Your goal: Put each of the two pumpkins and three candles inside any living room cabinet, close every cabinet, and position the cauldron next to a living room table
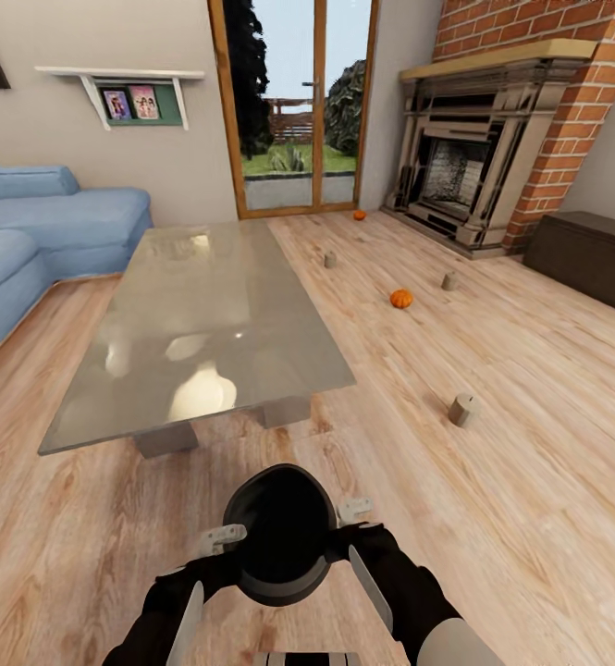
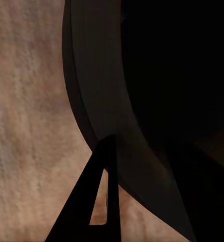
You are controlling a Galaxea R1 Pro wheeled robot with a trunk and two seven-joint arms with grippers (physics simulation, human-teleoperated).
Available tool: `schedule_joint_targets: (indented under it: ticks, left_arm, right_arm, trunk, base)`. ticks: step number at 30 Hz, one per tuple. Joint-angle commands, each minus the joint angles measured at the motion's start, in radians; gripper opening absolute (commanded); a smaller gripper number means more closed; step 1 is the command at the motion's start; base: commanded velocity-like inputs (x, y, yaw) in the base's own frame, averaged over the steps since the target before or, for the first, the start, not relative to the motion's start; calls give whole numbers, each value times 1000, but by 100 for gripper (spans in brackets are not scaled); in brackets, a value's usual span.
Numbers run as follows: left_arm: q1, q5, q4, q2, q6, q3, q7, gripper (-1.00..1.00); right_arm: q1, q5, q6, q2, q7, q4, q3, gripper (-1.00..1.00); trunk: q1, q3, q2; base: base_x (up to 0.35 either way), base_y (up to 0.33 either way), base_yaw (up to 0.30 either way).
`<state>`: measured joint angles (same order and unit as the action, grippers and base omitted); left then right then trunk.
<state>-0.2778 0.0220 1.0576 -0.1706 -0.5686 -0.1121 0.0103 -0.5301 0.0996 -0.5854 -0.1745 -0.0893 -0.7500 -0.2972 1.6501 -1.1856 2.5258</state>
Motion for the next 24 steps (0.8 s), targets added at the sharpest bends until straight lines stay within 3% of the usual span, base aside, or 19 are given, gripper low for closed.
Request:
schedule_joint_targets:
  ticks: [1,7,17,24]
  left_arm:
    - [0,-12,0,0,0,-12,0,-100]
    - [0,-12,-1,0,-1,-12,-1,-100]
    - [0,-12,-1,0,-2,-12,-1,-100]
    - [0,-12,-1,0,-2,-12,-1,-100]
  right_arm:
    - [-1,12,65,0,3,-20,0,-100]
    - [-1,12,65,0,3,-20,0,-100]
    - [-1,12,65,0,3,-20,0,-100]
    - [-1,12,65,0,3,-20,0,-100]
  trunk:
    - [0,0,0]
    - [0,0,0]
    - [0,0,0]
    - [0,0,0]
  base:
    - [0,0,-97]
    - [32,0,-27]
    - [220,0,-1]
    - [88,0,0]
